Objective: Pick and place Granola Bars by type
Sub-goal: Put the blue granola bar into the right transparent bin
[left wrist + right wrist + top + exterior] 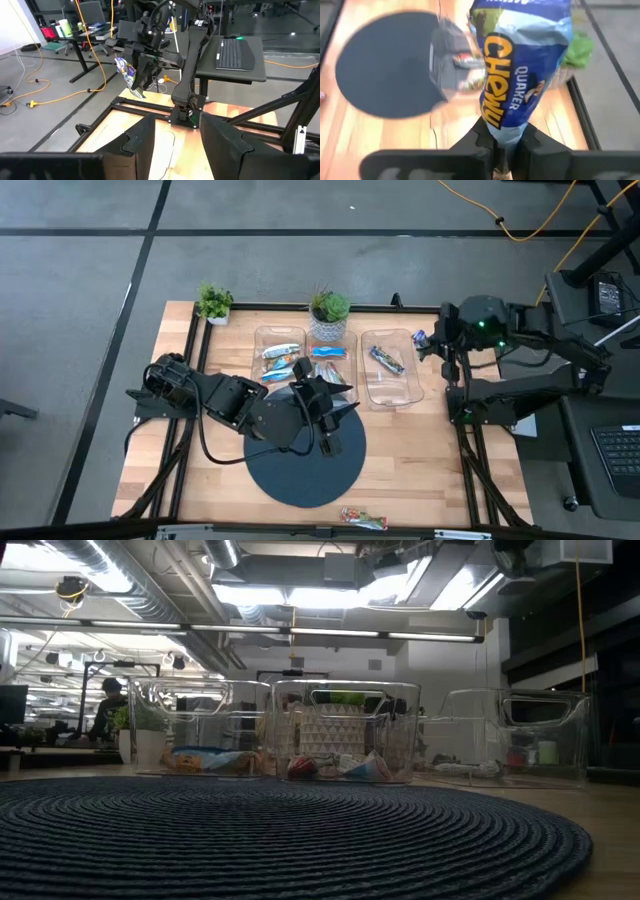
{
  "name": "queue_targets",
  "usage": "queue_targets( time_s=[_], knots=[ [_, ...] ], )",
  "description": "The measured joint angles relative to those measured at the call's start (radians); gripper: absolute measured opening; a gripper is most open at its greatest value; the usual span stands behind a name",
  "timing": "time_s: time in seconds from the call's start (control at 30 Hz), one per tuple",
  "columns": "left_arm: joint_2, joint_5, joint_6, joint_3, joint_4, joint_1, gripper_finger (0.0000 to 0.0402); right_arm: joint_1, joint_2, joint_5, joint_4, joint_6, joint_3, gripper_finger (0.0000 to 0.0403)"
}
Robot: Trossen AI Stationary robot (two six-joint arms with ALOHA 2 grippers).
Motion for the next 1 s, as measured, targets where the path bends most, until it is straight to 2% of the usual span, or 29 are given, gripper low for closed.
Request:
queue_targets(
  time_s=[0.1, 0.23, 0.37, 0.5, 0.73, 1.0],
  knots=[
    [0.0, 0.0, 0.0, 0.0, 0.0, 0.0, 0.0147, -0.023, 0.04, 0.0, -0.074, -0.038, 0.052, 0.0035],
    [0.0, 0.0, 0.0, 0.0, -0.012, 0.0, 0.0147, -0.056, 0.063, 0.0, -0.087, -0.05, 0.062, 0.0056],
    [0.0, 0.0, 0.0, 0.0, -0.015, 0.0, 0.0147, -0.095, 0.089, -0.006, -0.086, -0.055, 0.033, 0.0046],
    [0.0, 0.0, 0.0, 0.0, -0.024, 0.0, 0.0147, -0.139, 0.124, -0.035, -0.069, -0.101, -0.035, 0.0036],
    [0.0, 0.0, -0.001, 0.0, -0.04, 0.0, 0.0147, -0.206, 0.184, -0.166, 0.067, -0.128, -0.214, 0.0054],
    [0.0, 0.0, -0.003, 0.0, -0.041, 0.0, 0.0147, -0.236, 0.283, -0.236, 0.207, -0.144, -0.384, 0.0031]
  ],
)
